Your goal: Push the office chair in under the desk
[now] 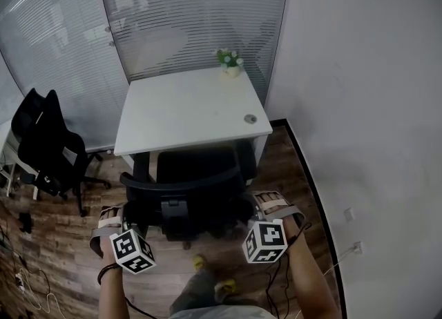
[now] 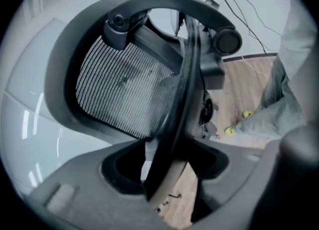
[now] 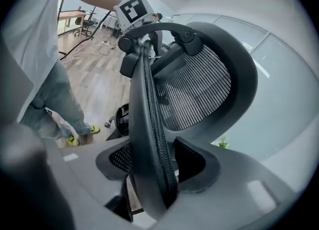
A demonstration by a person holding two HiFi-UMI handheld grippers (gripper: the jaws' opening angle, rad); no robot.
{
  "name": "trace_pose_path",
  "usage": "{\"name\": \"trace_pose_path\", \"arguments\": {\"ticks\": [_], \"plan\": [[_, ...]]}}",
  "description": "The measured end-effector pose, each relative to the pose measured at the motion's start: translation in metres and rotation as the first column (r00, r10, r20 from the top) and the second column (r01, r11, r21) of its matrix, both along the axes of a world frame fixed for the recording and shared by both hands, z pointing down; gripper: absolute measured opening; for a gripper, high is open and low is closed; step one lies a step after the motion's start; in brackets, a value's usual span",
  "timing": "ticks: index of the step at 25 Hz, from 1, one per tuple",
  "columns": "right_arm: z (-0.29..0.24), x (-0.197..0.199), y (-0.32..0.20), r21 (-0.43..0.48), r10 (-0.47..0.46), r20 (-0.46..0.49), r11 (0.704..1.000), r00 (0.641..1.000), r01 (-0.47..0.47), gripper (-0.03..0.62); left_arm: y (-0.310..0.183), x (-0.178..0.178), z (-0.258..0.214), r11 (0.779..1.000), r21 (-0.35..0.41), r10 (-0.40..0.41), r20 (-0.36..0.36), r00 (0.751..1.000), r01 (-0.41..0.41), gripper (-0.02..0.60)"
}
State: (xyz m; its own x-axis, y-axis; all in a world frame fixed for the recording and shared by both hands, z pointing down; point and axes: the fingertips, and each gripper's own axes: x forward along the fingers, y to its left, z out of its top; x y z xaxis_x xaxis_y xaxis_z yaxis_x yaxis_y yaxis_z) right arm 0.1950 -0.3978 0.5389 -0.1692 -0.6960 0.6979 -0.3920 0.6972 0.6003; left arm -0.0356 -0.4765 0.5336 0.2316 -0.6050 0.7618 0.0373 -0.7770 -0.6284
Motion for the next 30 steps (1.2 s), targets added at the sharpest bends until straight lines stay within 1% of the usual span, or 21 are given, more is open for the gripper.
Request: {"name": "trace_pose_path", "arguments": {"ticks": [4, 9, 16, 19, 22, 24, 26, 28, 30], "plan": [[0.002, 0.002, 0.0, -0.007, 0.002, 0.0, 1.0, 1.0, -0.002, 0.227, 0.002, 0.001, 0.001, 1.0, -0.019, 0.014, 0.012, 1.0, -0.014, 0.245], [0.002, -0.001, -0.004, -0.03, 0.022, -0.014, 0.999, 1.0, -0.022, 0.229, 0.0, -0.001, -0.002, 0.998, -0.008, 0.056, -0.016, 0.998, -0.056, 0.239], [-0.003, -0.011, -0.008, -0.071, 0.051, -0.04, 0.996, 0.998, -0.053, 0.23, -0.005, -0.012, -0.008, 0.995, -0.004, 0.1, -0.023, 0.995, -0.1, 0.229], [-0.004, -0.01, -0.011, -0.071, 0.058, -0.043, 0.996, 0.997, -0.061, 0.23, -0.01, -0.011, -0.01, 0.994, 0.008, 0.108, -0.03, 0.994, -0.107, 0.235], [-0.003, -0.01, -0.012, -0.073, 0.056, -0.041, 0.996, 0.998, -0.059, 0.23, -0.013, -0.01, -0.006, 0.994, -0.001, 0.108, -0.015, 0.994, -0.108, 0.237], [-0.002, -0.009, -0.013, -0.076, 0.054, -0.038, 0.995, 0.998, -0.057, 0.23, -0.017, -0.007, -0.003, 0.994, -0.005, 0.11, -0.008, 0.994, -0.11, 0.242], [-0.003, -0.009, -0.016, -0.073, 0.057, -0.031, 0.996, 0.998, -0.059, 0.23, -0.024, -0.006, -0.001, 0.994, 0.01, 0.112, -0.002, 0.994, -0.112, 0.244], [-0.004, -0.01, -0.023, -0.071, 0.054, -0.007, 0.996, 0.999, -0.054, 0.23, -0.034, -0.007, 0.0, 0.994, 0.016, 0.107, 0.007, 0.994, -0.107, 0.238], [-0.004, -0.015, -0.029, -0.079, 0.042, 0.037, 0.996, 0.998, -0.039, 0.233, -0.041, -0.011, 0.002, 0.995, -0.017, 0.097, 0.026, 0.995, -0.097, 0.238]]}}
